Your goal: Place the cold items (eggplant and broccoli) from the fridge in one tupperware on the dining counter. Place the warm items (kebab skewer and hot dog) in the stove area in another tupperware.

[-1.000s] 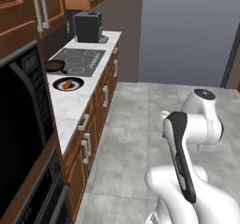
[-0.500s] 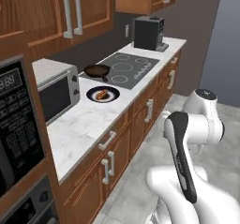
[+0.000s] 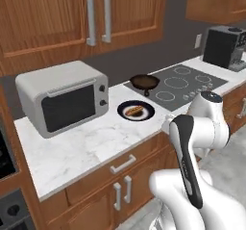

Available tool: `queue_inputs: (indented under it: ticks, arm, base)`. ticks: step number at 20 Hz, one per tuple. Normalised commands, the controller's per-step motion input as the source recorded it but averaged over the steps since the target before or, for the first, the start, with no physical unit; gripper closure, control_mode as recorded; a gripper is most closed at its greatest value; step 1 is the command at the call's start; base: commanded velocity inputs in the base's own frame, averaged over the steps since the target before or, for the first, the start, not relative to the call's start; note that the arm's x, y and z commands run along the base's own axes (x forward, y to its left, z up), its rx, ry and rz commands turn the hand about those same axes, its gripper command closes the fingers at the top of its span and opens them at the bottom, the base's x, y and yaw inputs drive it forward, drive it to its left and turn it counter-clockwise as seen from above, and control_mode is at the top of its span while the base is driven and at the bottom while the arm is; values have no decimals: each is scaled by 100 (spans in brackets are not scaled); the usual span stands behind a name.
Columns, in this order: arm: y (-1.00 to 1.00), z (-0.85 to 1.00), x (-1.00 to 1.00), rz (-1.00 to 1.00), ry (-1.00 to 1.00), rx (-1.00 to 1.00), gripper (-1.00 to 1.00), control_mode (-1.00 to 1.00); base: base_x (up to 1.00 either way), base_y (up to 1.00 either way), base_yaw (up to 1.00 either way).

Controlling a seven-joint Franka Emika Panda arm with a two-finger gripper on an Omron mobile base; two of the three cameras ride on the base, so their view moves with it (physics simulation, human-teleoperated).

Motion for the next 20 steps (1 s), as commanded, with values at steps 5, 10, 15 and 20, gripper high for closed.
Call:
queue_inputs:
  ticks: [5, 10, 15, 20]
  arm:
    - [0, 0, 0, 0, 0, 0, -100, 100]
    - [0, 0, 0, 0, 0, 0, -100, 100]
    - [0, 0, 0, 0, 0, 0, -100, 100]
    - [0, 0, 0, 0, 0, 0, -100, 100]
  base:
    - [58, -47, 66]
    - [52, -37, 47]
    - [48, -27, 32]
    - [22, -48, 42]
